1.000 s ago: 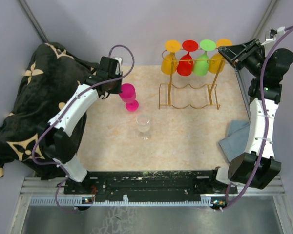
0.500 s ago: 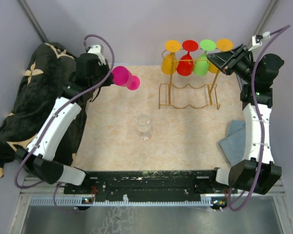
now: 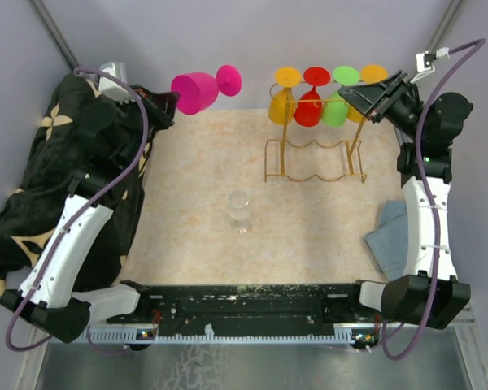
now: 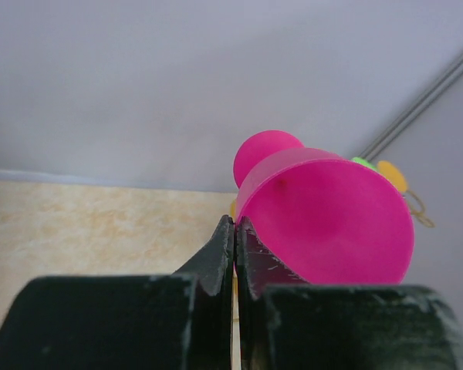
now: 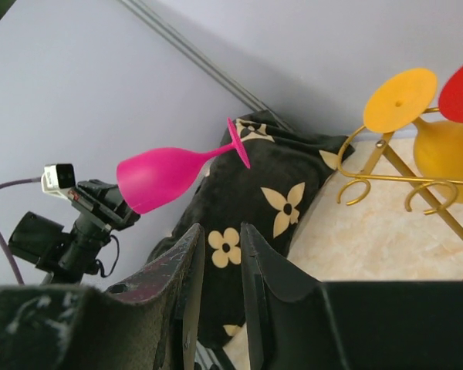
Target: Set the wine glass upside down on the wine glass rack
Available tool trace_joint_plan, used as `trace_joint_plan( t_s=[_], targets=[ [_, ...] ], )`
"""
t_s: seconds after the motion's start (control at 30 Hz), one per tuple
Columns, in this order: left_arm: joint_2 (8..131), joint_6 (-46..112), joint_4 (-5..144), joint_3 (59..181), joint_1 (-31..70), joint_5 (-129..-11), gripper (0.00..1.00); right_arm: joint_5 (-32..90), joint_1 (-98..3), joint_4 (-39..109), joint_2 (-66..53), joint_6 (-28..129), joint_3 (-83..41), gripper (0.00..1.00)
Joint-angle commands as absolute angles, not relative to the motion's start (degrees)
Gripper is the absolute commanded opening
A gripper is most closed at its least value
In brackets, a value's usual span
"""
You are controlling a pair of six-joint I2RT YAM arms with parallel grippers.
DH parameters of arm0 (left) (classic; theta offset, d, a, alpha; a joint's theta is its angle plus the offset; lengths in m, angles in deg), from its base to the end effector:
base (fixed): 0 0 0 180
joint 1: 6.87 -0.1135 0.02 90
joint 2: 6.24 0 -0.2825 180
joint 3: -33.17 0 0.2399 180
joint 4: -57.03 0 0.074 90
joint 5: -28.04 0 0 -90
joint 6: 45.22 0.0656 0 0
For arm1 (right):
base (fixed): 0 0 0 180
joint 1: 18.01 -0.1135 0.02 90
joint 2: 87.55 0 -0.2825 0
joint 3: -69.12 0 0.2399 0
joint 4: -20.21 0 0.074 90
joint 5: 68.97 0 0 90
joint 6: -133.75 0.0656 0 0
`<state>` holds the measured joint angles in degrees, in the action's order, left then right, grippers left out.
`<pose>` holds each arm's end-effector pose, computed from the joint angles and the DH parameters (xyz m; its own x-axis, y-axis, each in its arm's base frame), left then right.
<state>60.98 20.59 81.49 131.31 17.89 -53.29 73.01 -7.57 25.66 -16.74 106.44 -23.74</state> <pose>0.2351 -0.0976 0.5129 -0.0207 -0.4365 -0.8995 0.2955 0.8568 -0.4226 0.2642 0.0039 0.5030 -0.4316 0.6360 -0.6397 -0.5391 0.3867 0.7482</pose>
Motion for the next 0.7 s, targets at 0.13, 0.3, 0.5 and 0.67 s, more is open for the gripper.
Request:
trace_joint_plan(
  t_s=[0.13, 0.3, 0.5, 0.67],
  targets=[
    [62.61, 9.10, 63.97, 130.43, 13.41, -73.33, 0.00, 76.22, -9.53, 15.63, -17.06, 108.90, -23.86, 0.27],
    [66.36, -5.98, 47.88, 126.67, 5.26, -92.21, 0.00, 77.06, -9.93, 12.32, -16.73, 110.28, -22.93, 0.27],
    [72.74, -20.39, 28.63, 125.92, 2.80, -105.11, 0.00, 79.33, -12.26, -0.37, -14.11, 118.49, -21.61, 0.27],
    [79.33, -35.14, 11.24, 127.82, 2.81, -112.67, 0.00, 80.85, -15.96, -13.44, -9.92, 127.73, -22.50, 0.27]
  ],
)
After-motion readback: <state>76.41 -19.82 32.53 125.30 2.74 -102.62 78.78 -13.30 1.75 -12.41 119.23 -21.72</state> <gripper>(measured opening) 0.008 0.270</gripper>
